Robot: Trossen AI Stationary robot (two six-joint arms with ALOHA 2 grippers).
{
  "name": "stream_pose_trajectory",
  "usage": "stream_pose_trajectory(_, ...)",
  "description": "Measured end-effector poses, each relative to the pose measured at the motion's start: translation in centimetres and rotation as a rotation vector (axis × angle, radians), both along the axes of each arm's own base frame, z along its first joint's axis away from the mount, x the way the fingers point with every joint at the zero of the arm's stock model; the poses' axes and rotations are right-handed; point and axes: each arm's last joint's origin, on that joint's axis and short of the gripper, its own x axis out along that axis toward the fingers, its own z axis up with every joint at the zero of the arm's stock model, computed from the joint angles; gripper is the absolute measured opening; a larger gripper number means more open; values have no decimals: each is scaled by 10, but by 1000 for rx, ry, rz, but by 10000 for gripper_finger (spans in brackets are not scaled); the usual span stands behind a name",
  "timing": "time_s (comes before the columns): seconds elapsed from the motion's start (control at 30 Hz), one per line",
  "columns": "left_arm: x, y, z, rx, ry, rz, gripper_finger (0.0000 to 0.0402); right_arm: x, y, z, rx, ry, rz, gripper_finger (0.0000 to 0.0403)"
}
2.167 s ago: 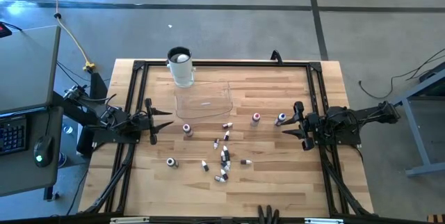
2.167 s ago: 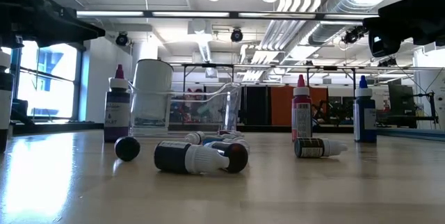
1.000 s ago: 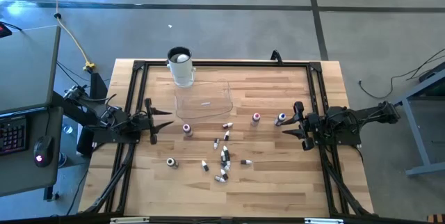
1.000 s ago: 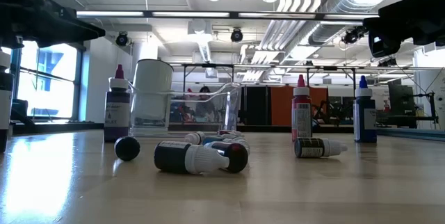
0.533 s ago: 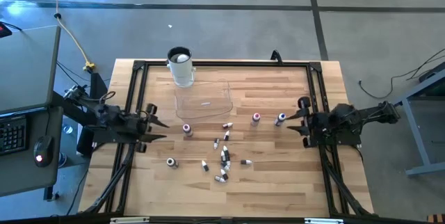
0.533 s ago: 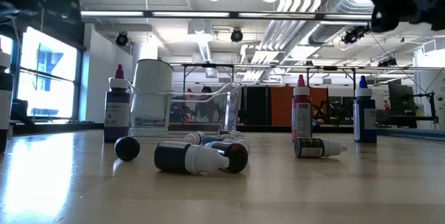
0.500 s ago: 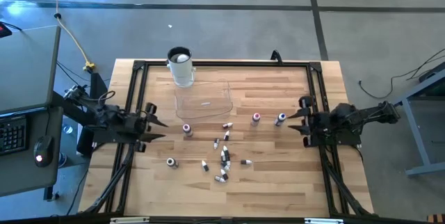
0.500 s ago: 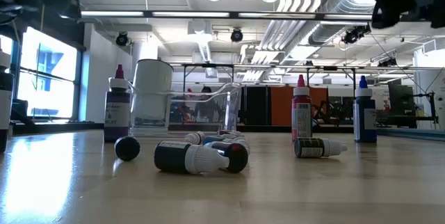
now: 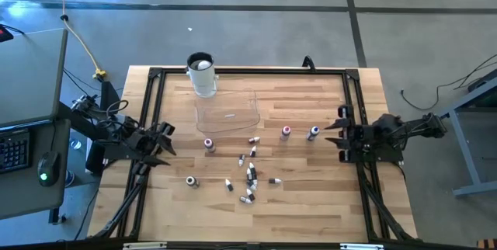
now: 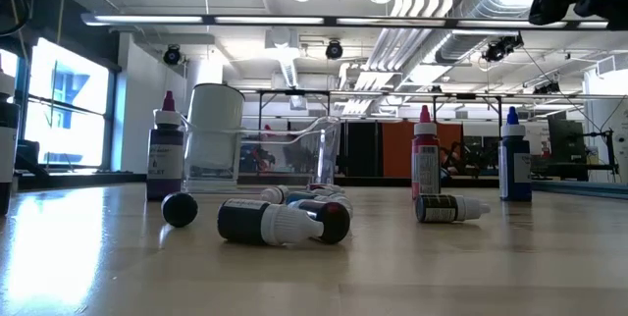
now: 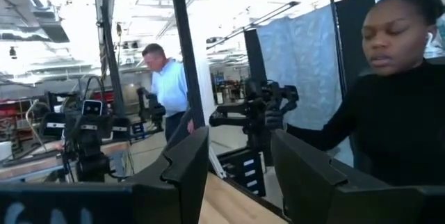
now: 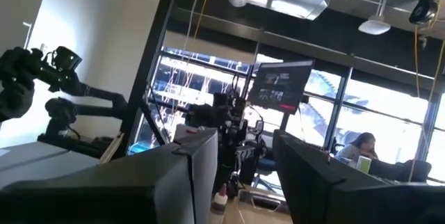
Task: Pick & Place food coloring
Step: Put the big pink food coloring bottle into the transparent bin
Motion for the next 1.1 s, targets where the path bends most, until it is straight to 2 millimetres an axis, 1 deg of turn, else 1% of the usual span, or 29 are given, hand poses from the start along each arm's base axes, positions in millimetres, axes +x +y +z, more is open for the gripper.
stream_pose_trajectory(0.07,1,1,0,-15,4,52,154,-1,0,3,7,-29,-3,134)
stream_pose_trajectory(0.17,2,6,3,-75,8,196,154,-4,-2,8,41,-89,-46,134)
stream_pose_trajectory(0.23,1,9,5,-116,-4,272,154,-3,-4,8,73,-80,-82,134)
stream_pose_trajectory(0.3,1,10,7,-135,-18,290,154,-2,-5,6,126,-48,-128,134)
stream_pose_trajectory(0.4,-1,10,11,-156,-56,272,154,4,-6,-1,185,35,-196,134)
stream_pose_trajectory(0.5,-1,11,16,-197,-95,298,154,14,-5,-7,200,128,-213,134)
stream_pose_trajectory(0.6,2,11,19,-182,-124,361,154,25,-3,-4,204,217,-222,134)
stream_pose_trajectory(0.7,6,10,21,-155,-118,404,154,40,-1,3,243,300,-259,134)
stream_pose_trajectory(0.8,11,7,32,-143,-93,427,154,60,3,6,253,429,-278,134)
stream_pose_trajectory(0.9,17,6,51,-159,-73,482,154,84,8,7,238,579,-301,134)
stream_pose_trajectory(1.0,23,5,72,-170,-35,557,154,109,12,13,218,732,-331,134)
stream_pose_trajectory(1.1,30,3,89,-145,37,640,154,129,11,20,185,892,-382,134)
